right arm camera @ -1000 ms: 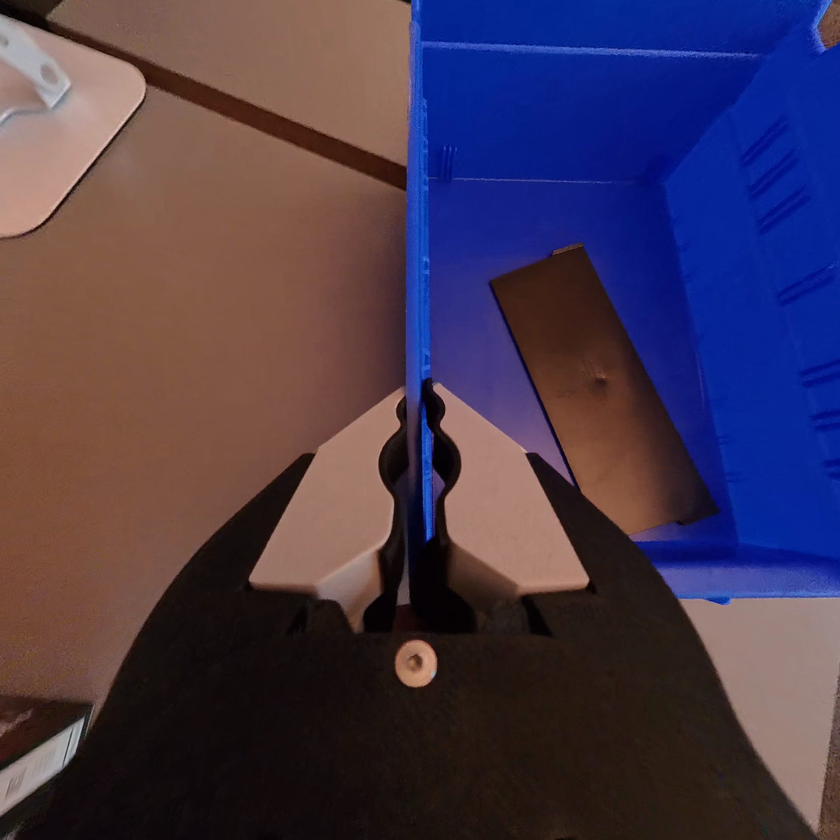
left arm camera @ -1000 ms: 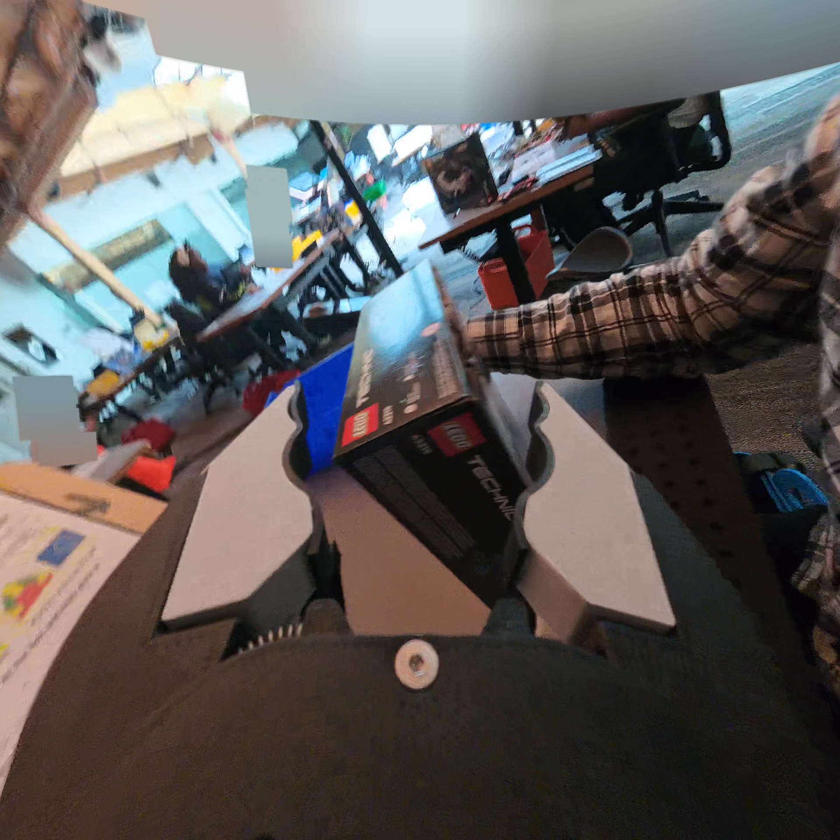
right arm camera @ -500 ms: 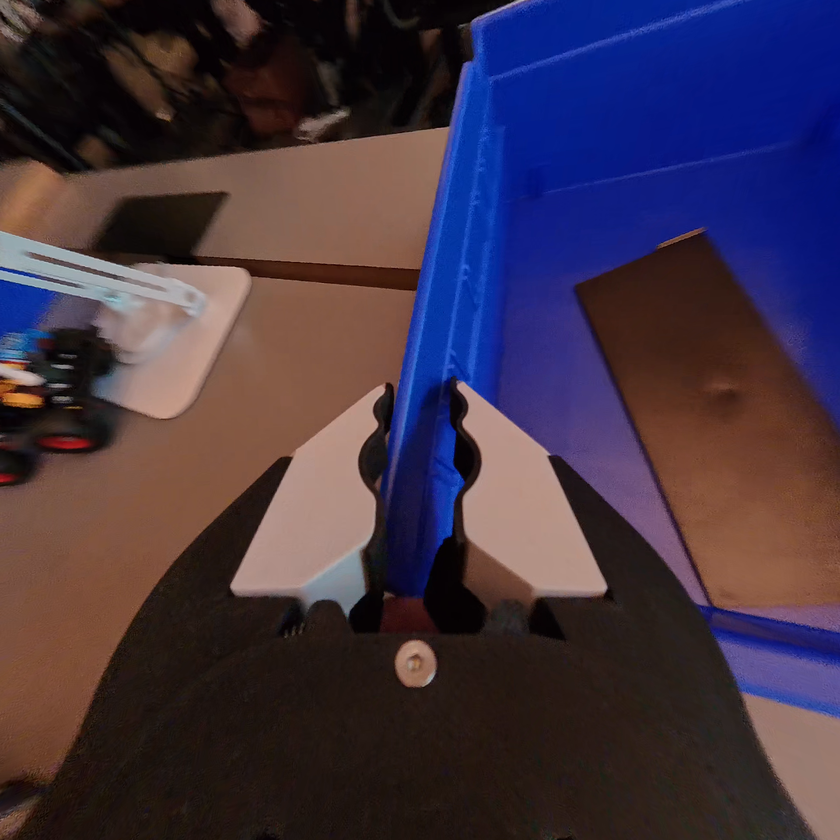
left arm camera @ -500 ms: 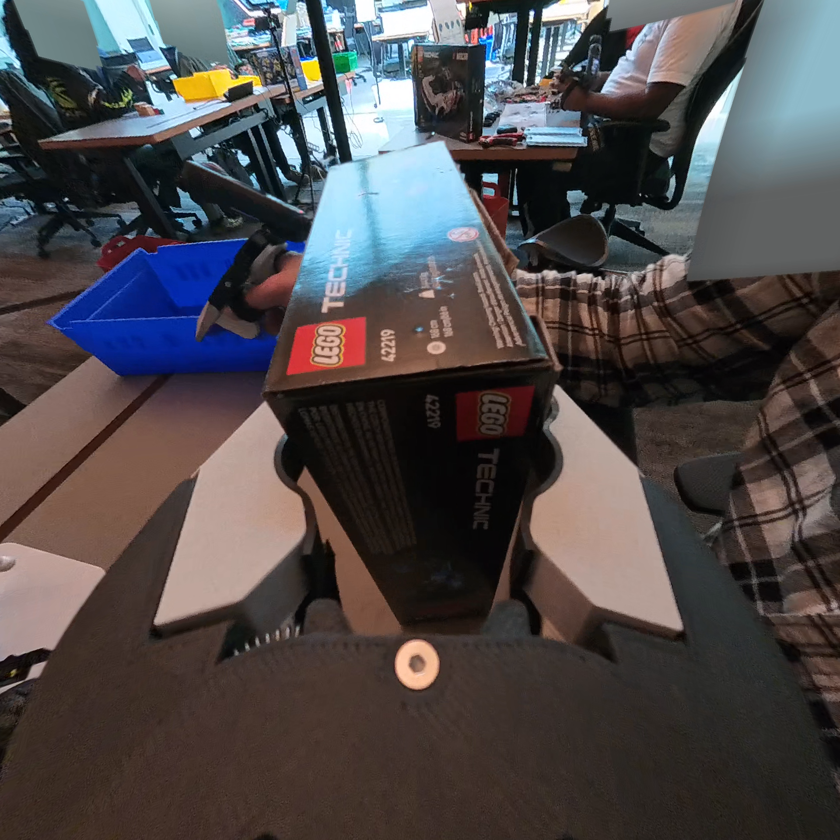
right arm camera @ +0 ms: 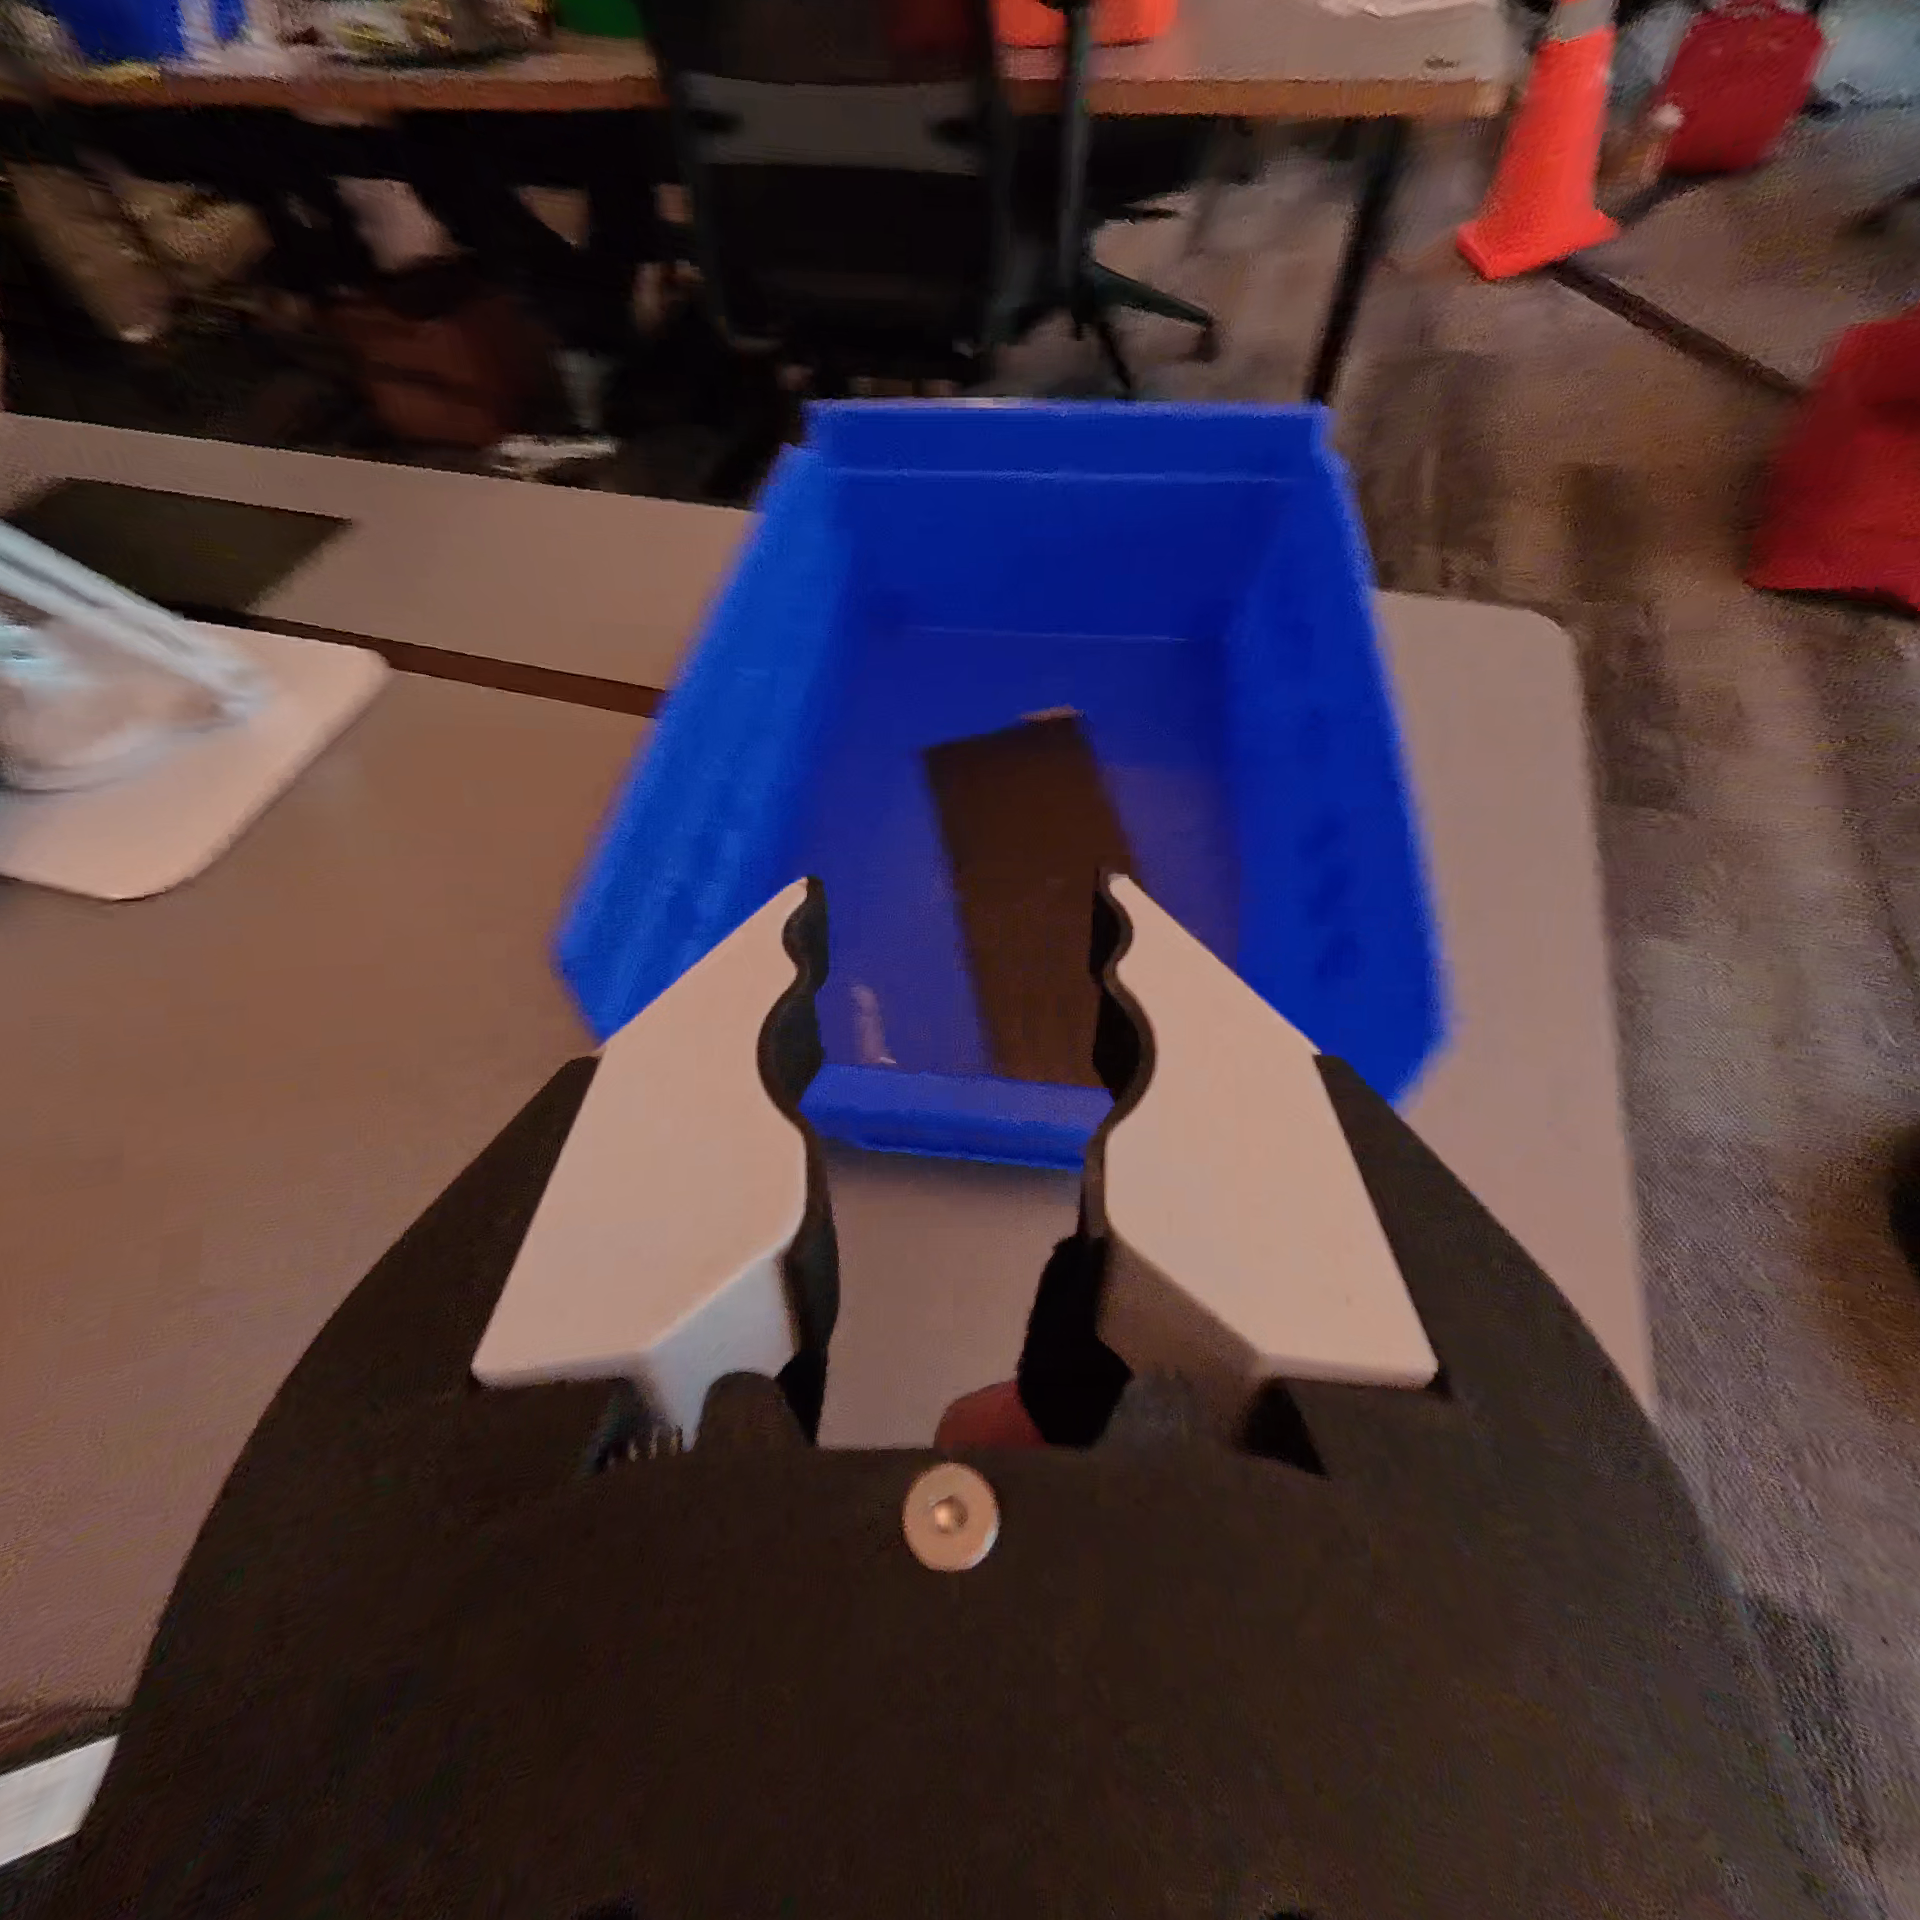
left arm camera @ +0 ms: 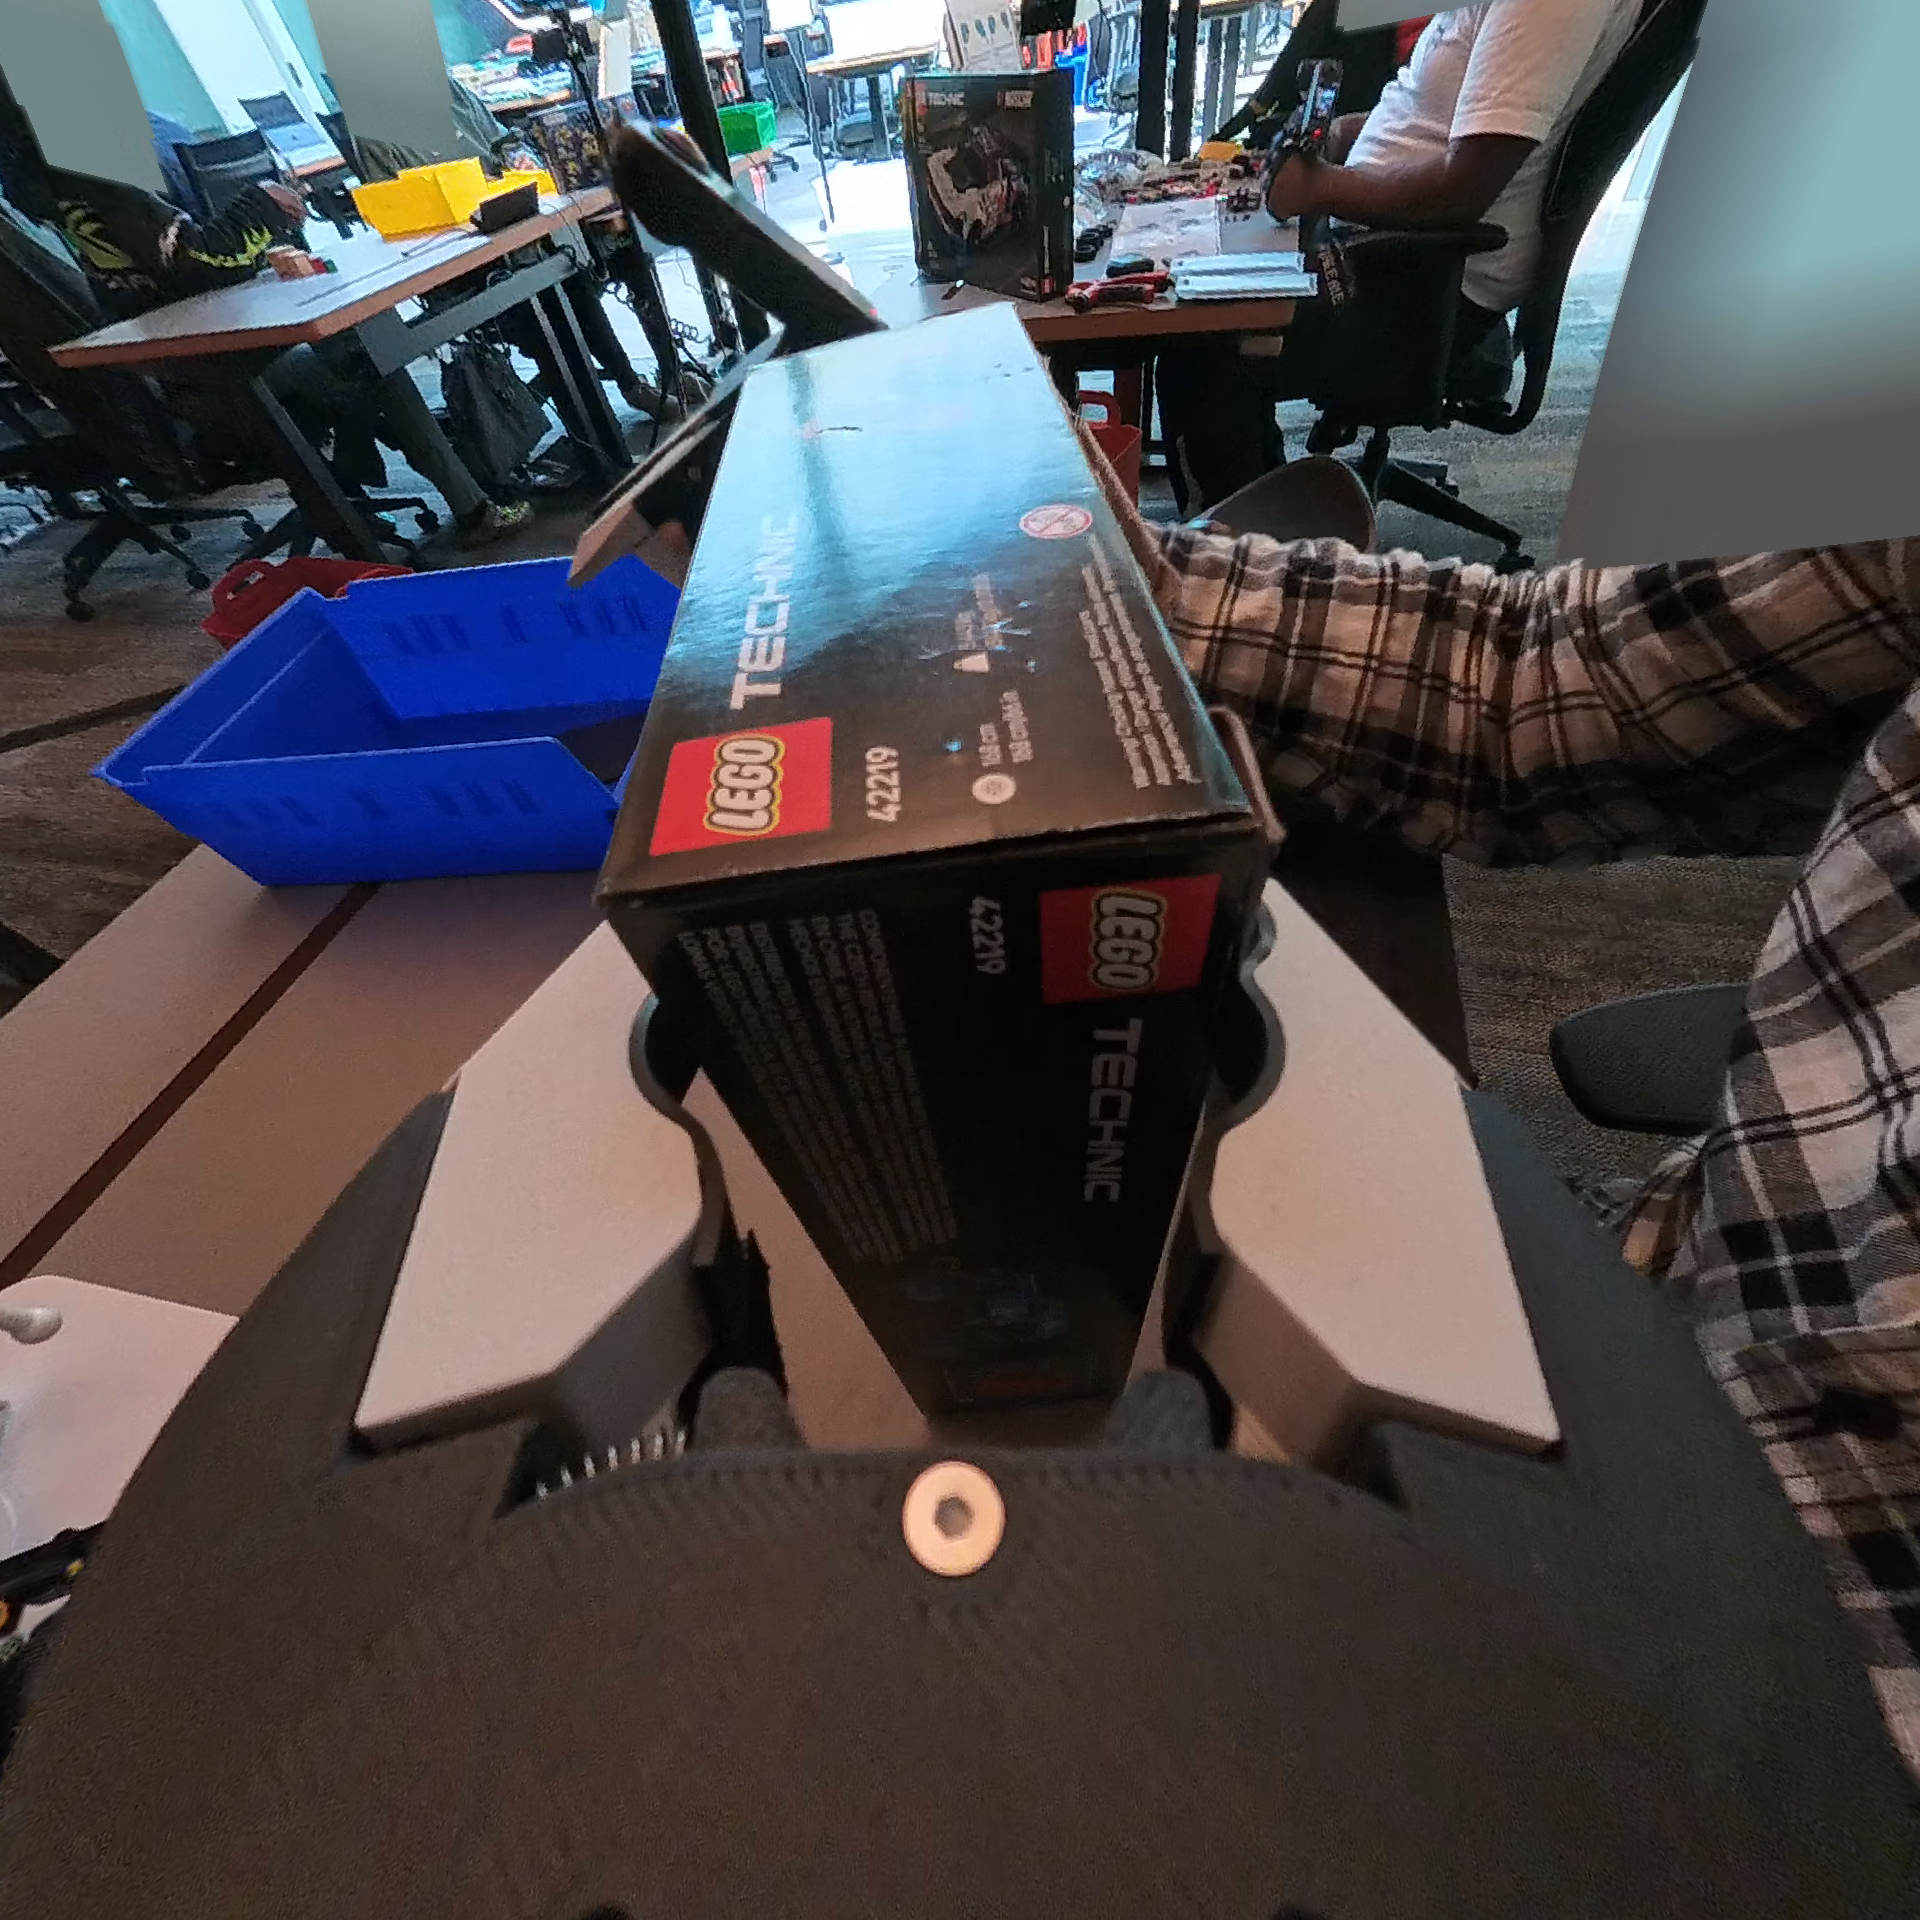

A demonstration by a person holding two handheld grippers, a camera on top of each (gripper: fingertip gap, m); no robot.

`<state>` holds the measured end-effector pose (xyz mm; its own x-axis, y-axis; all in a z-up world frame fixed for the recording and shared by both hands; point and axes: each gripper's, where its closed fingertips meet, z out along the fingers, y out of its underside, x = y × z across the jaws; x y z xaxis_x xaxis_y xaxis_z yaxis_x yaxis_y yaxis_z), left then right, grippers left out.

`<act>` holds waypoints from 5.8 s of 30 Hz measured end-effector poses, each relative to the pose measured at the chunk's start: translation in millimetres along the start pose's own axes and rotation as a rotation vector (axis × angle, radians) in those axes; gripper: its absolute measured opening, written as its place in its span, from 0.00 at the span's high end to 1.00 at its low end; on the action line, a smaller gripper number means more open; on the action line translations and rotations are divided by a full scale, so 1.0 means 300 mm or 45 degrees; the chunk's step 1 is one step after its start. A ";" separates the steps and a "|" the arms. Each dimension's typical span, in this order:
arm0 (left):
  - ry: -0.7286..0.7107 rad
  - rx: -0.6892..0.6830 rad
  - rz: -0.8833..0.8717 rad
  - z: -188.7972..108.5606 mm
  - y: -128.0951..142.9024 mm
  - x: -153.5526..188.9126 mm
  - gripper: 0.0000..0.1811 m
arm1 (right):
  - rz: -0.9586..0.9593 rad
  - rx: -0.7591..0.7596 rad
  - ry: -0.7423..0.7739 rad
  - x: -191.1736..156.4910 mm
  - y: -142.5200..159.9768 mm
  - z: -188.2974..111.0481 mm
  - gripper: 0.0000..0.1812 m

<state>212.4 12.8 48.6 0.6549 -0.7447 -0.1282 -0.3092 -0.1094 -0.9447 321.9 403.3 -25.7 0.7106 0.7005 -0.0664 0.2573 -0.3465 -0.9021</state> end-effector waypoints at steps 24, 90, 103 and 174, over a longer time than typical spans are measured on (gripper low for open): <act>0.007 0.055 -0.011 0.004 -0.004 -0.008 0.44 | 0.088 -0.079 0.041 0.237 0.211 0.109 0.99; -0.016 -0.494 0.331 0.195 0.403 0.175 0.44 | 0.390 0.112 -0.885 -0.590 0.493 -0.593 0.76; -0.017 -0.321 -0.278 0.101 0.417 0.136 0.41 | -0.012 -0.076 -0.885 -0.645 0.534 -0.575 0.72; -0.410 -1.044 0.390 -0.116 0.595 -0.270 0.62 | -0.134 -0.270 -1.089 -0.565 0.374 -0.162 0.73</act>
<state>80.0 30.7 -99.2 0.5861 -0.6130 -0.5298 -0.8099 -0.4604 -0.3633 262.3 215.4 -95.0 -0.0342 0.9323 -0.3600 0.4697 -0.3030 -0.8292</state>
